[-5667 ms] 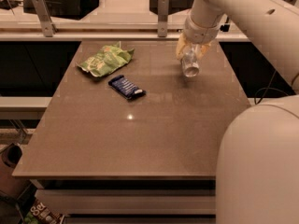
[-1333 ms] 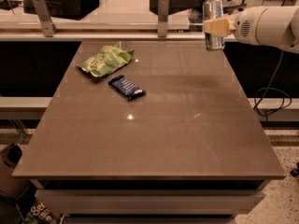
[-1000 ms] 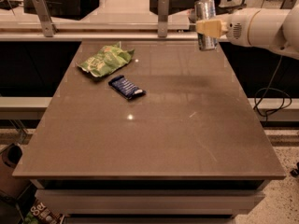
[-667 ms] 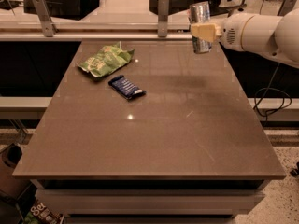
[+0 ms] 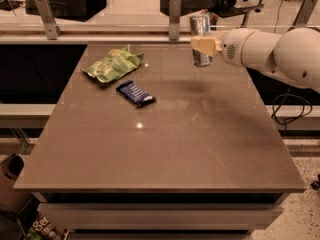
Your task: Place redbull can upright
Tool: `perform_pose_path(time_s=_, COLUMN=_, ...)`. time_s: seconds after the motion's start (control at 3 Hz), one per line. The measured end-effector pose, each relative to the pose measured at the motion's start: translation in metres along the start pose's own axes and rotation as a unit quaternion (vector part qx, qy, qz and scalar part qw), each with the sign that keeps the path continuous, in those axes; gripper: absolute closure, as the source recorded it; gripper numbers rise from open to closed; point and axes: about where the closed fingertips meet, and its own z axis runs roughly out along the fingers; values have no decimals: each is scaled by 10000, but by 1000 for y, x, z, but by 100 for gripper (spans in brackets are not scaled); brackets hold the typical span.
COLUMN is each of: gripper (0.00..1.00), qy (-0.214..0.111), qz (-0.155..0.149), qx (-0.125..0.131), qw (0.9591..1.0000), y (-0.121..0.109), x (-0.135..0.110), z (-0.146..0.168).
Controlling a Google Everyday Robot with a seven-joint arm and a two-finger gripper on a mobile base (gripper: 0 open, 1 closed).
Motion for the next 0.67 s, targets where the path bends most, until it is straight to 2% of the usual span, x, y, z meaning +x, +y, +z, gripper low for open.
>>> perform_pose_path(time_s=0.67, gripper=100, qy=-354, qz=120, qx=-132, qw=9992, y=-15, x=19, z=21)
